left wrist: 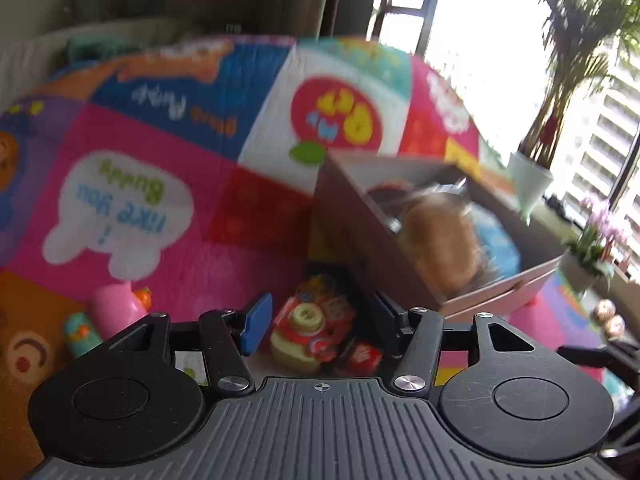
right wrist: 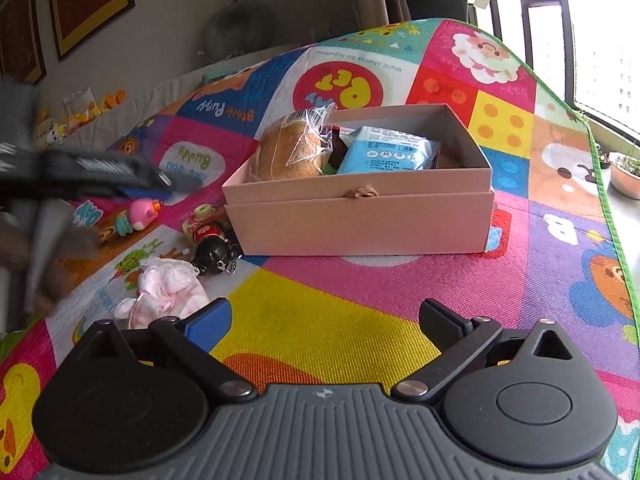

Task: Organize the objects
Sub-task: 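Grasp the red-and-yellow Hello Kitty lens toy with the left gripper, then hold the Hello Kitty toy in the left gripper while the right grasps the pink pig toy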

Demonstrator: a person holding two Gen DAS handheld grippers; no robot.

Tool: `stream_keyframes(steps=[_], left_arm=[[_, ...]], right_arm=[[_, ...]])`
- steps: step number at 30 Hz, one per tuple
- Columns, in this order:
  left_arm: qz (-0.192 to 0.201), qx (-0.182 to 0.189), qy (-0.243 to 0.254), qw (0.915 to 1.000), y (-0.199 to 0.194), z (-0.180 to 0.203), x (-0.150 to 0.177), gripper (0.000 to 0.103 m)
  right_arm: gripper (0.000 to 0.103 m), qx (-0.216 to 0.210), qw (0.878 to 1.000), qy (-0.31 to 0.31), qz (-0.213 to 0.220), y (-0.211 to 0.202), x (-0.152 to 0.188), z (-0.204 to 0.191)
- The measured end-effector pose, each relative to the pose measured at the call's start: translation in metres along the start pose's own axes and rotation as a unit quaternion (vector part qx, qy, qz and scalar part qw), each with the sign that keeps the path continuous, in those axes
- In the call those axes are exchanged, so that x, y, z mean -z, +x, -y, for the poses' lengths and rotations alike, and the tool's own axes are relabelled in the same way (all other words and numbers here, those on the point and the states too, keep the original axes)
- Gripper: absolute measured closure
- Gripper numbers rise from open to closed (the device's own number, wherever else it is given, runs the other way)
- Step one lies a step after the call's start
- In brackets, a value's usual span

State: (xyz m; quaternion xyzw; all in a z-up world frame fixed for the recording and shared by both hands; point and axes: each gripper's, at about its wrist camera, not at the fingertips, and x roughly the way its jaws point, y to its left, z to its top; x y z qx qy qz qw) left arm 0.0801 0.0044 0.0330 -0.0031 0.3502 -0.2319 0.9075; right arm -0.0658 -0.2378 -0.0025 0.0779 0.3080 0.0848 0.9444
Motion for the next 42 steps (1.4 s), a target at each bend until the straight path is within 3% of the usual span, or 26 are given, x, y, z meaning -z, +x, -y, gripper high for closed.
stream_keyframes(steps=[4,11,15,21,24,28,33,37,42], left_arm=[[-0.035,-0.014,-0.008,0.9993,0.033,-0.010,0.006,0.041],[-0.018,-0.051,-0.013,0.9984,0.039,-0.007,0.007,0.050],[-0.020,-0.040,-0.060,0.9972,0.008,-0.015,0.024,0.051],[-0.008,-0.062,-0.070,0.9956,-0.056,-0.008,0.077,0.051],[0.015,-0.076,-0.103,0.9916,-0.079,-0.016,0.097,0.051],[0.048,-0.093,-0.136,0.9851,-0.089,-0.032,0.109,0.051],[0.060,-0.088,-0.118,0.9873,-0.091,-0.033,0.113,0.051],[0.061,-0.087,-0.118,0.9873,-0.090,-0.034,0.113,0.051],[0.065,-0.081,-0.126,0.9866,-0.091,-0.035,0.115,0.051]], right_arm=[[0.002,-0.004,1.000,0.007,-0.004,0.001,-0.001,0.003],[0.000,-0.005,1.000,0.014,-0.010,0.004,-0.001,0.004],[0.000,-0.006,1.000,0.017,-0.010,0.004,-0.001,0.005],[0.000,-0.005,1.000,0.019,-0.015,0.005,-0.001,0.005],[0.000,-0.001,1.000,0.019,-0.020,0.007,-0.002,0.004],[0.000,0.017,0.999,0.013,-0.035,0.012,-0.003,0.001],[0.000,0.030,0.998,-0.054,-0.026,0.007,-0.020,-0.026],[0.000,-0.043,0.996,-0.079,-0.018,0.005,-0.062,-0.060],[0.000,-0.113,0.990,-0.065,-0.053,0.039,-0.106,-0.097]])
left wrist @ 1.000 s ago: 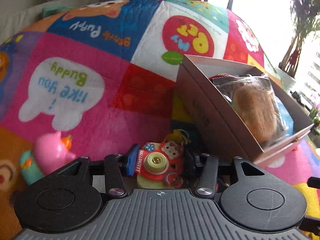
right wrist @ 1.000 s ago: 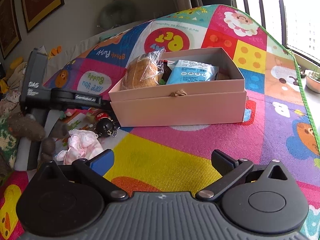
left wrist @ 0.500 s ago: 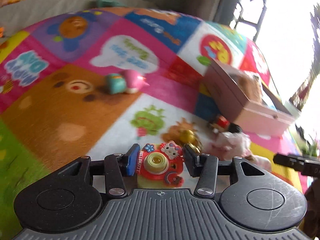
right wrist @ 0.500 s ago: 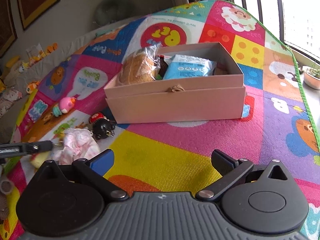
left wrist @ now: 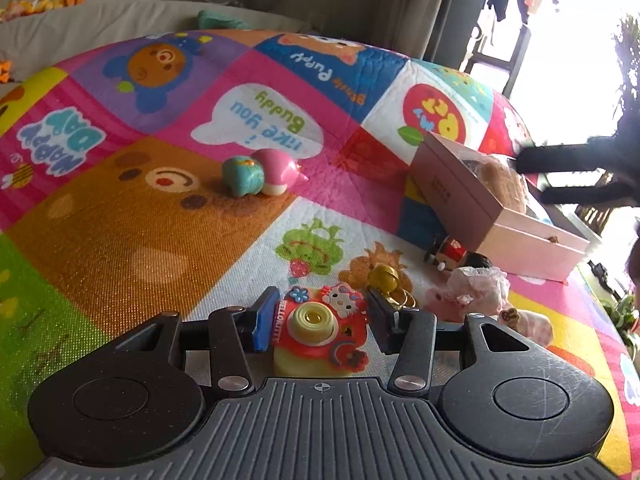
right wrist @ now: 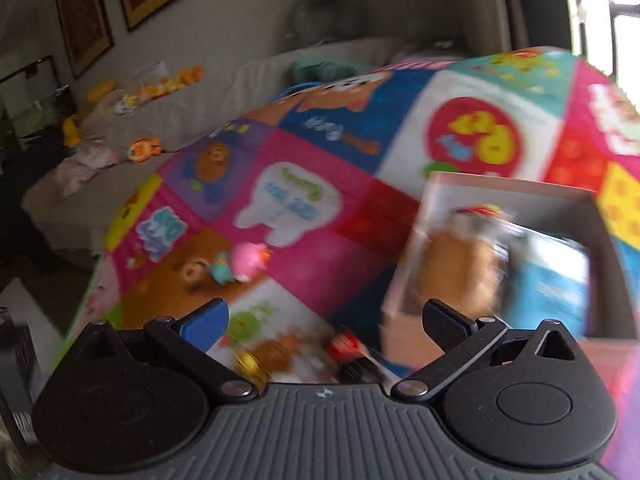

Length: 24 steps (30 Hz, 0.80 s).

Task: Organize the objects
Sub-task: 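Hold the Hello Kitty toy in the left gripper while the right grasps the pink pig toy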

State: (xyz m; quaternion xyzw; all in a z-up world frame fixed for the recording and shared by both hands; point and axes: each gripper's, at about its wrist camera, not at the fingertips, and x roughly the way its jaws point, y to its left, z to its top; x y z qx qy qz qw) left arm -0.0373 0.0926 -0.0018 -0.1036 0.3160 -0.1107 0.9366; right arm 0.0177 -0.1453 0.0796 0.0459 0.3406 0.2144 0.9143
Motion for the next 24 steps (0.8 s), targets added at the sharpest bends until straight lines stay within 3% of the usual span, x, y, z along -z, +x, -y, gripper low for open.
stream_keyframes(steps=[5,10,16,20,22,24], left_arm=[[0.002,0.006,-0.011,0.9999,0.000,-0.003,0.000,0.051],[0.005,0.012,-0.024,0.9996,-0.001,-0.006,0.000,0.051],[0.008,0.021,-0.036,0.9991,-0.001,-0.009,0.000,0.051],[0.009,0.025,-0.041,0.9988,0.000,-0.011,0.000,0.051],[0.009,0.027,-0.045,0.9986,-0.001,-0.012,0.001,0.051],[0.010,0.027,-0.045,0.9986,-0.001,-0.011,0.001,0.051]], right_arm=[[0.000,0.005,0.999,-0.027,-0.039,0.054,-0.029,-0.021],[0.000,-0.027,0.996,-0.025,-0.083,0.112,-0.049,-0.040],[0.000,-0.033,0.989,-0.041,-0.135,0.174,-0.052,-0.062],[0.001,-0.014,0.988,-0.066,-0.140,0.197,-0.049,-0.074],[0.010,-0.018,0.988,-0.076,-0.132,0.196,-0.050,-0.078],[0.033,-0.033,0.987,-0.087,-0.128,0.189,-0.051,-0.081]])
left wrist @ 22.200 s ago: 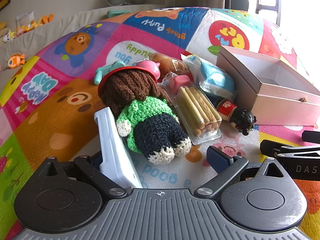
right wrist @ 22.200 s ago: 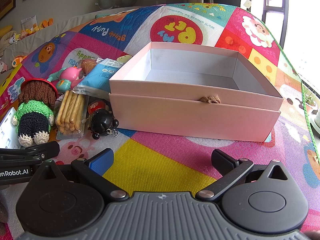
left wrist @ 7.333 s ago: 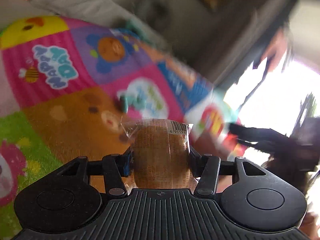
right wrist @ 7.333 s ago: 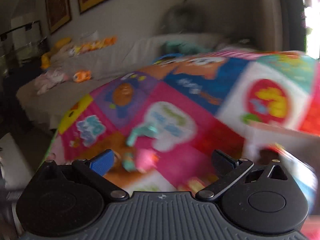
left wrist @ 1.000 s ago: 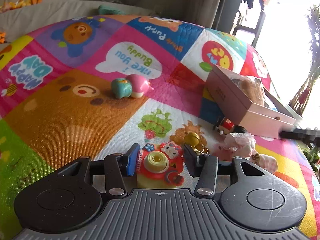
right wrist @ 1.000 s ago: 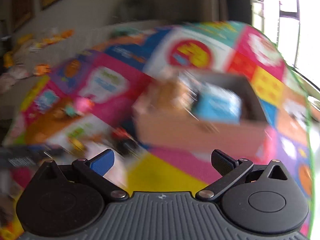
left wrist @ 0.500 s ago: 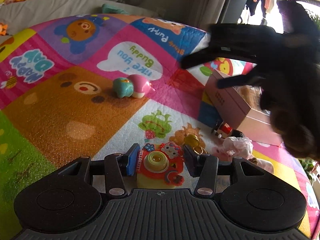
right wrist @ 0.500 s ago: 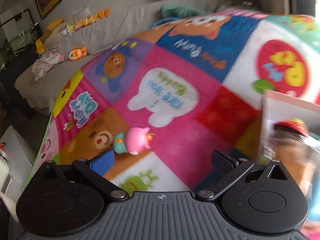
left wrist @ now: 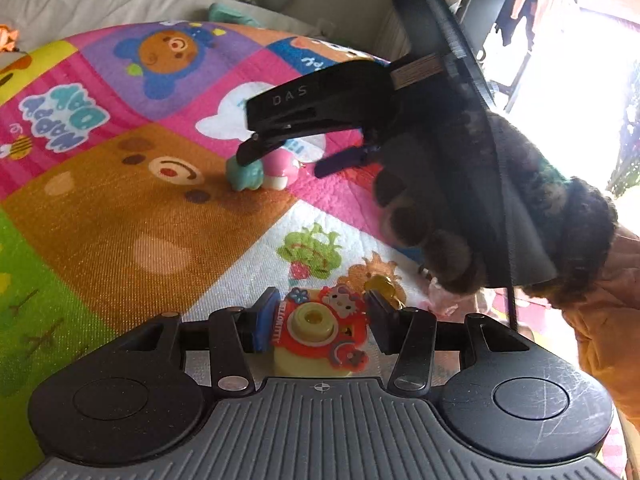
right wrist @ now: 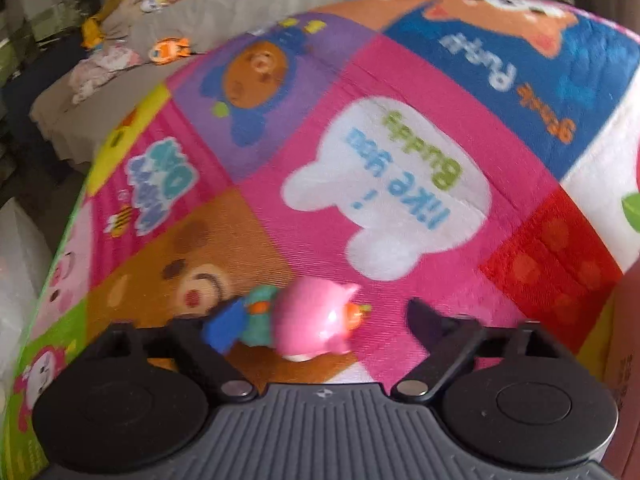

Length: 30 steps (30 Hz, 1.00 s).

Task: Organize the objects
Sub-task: 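Hold the Hello Kitty toy in the left gripper while the right grasps the pink pig toy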

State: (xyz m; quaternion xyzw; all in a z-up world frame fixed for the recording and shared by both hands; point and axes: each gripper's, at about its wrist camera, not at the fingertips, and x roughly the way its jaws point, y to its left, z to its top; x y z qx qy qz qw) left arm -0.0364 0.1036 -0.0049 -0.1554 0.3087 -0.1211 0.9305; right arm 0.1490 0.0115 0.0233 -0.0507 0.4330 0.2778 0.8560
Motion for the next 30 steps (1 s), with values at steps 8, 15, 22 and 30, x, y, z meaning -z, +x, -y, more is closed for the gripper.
stream_keyframes(steps=[8,15,22,30], left_arm=[[0.000,-0.002,0.001,1.0000,0.000,0.002,0.000,0.051],[0.001,0.000,-0.002,1.0000,-0.001,0.000,-0.001,0.051],[0.002,0.006,-0.011,0.9999,-0.002,-0.002,-0.001,0.051],[0.002,0.008,-0.015,0.9999,-0.002,-0.002,0.000,0.051]], right_arm=[[0.037,0.015,1.000,-0.013,-0.011,-0.017,0.013,0.003],[0.017,-0.007,0.998,0.052,0.020,-0.036,0.001,0.026],[0.008,-0.011,1.000,0.023,-0.017,0.001,-0.004,-0.001],[0.034,0.015,1.000,-0.020,-0.012,-0.016,0.004,-0.010]])
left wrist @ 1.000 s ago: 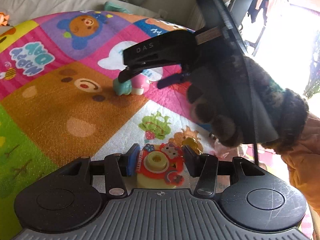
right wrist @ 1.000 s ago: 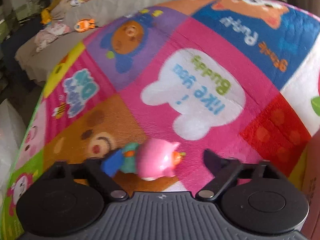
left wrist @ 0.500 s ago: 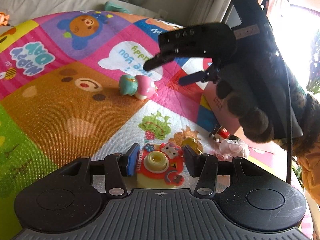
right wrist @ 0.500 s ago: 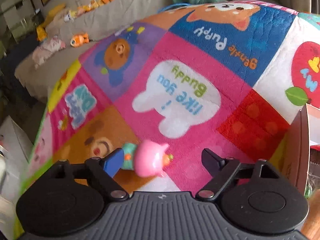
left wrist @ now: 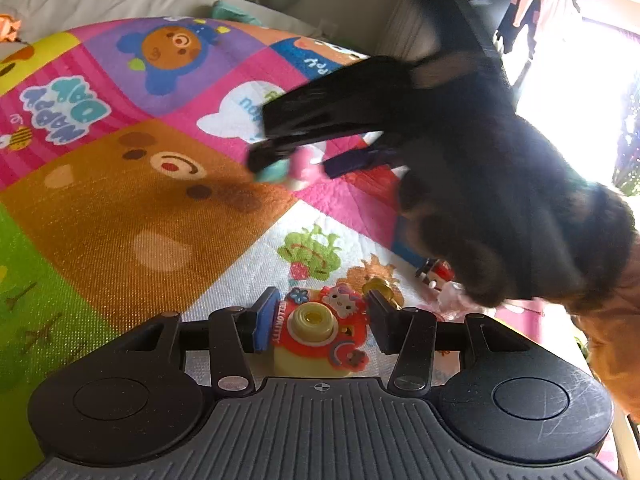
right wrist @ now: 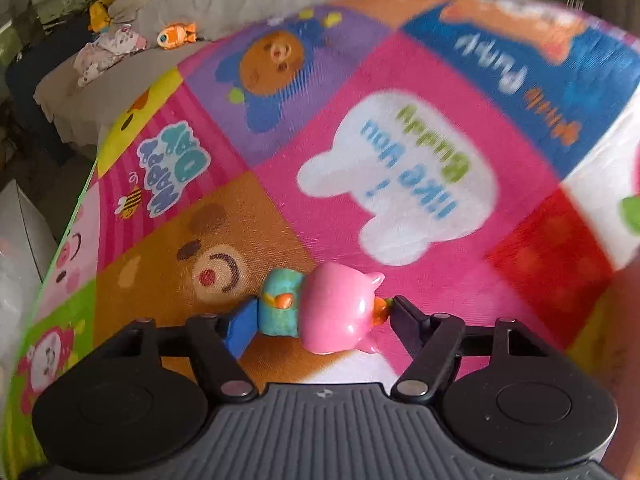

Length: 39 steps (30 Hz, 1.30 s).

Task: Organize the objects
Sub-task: 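Hold the Hello Kitty toy in the left gripper while the right grasps the pink pig toy, then lower the Hello Kitty toy into the box with the left gripper while the right drops the pig in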

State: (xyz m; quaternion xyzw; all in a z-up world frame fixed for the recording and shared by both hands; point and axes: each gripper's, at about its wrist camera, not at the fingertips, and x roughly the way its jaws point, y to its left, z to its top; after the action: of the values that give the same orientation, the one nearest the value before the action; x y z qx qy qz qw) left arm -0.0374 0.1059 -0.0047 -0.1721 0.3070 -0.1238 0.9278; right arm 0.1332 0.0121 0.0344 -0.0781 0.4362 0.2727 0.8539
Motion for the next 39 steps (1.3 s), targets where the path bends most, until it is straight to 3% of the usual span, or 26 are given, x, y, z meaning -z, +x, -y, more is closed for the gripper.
stream_keyframes(steps=[7,10,13,16,22,26,32,39], left_arm=[[0.000,-0.003,0.003,1.0000,0.000,-0.001,0.000,0.051],[-0.001,-0.005,0.007,1.0000,0.001,-0.001,0.000,0.051],[-0.003,-0.005,0.011,0.9999,0.000,0.000,0.000,0.051],[-0.012,0.002,0.013,0.9998,-0.003,0.005,-0.001,0.051],[-0.015,0.027,0.059,0.9978,-0.020,0.045,-0.008,0.052],[-0.020,0.047,0.075,0.9959,-0.028,0.073,-0.023,0.052],[-0.013,0.079,0.100,0.9918,-0.021,0.122,-0.064,0.052],[0.003,0.108,0.107,0.9884,0.043,0.196,-0.120,0.052]], right_arm=[[0.034,-0.006,0.996,0.012,0.086,-0.122,0.066,0.027],[0.034,0.017,0.993,0.040,0.108,-0.164,0.113,0.048],[0.034,0.077,0.988,0.059,0.123,-0.186,0.162,0.064],[0.034,0.121,0.981,0.079,0.129,-0.197,0.206,0.076],[0.034,0.128,0.968,0.155,0.150,-0.199,0.259,0.104],[0.034,0.150,0.959,0.168,0.172,-0.190,0.272,0.107],[0.034,0.128,0.953,0.191,0.199,-0.191,0.286,0.114],[0.034,0.127,0.947,0.188,0.228,-0.198,0.291,0.110]])
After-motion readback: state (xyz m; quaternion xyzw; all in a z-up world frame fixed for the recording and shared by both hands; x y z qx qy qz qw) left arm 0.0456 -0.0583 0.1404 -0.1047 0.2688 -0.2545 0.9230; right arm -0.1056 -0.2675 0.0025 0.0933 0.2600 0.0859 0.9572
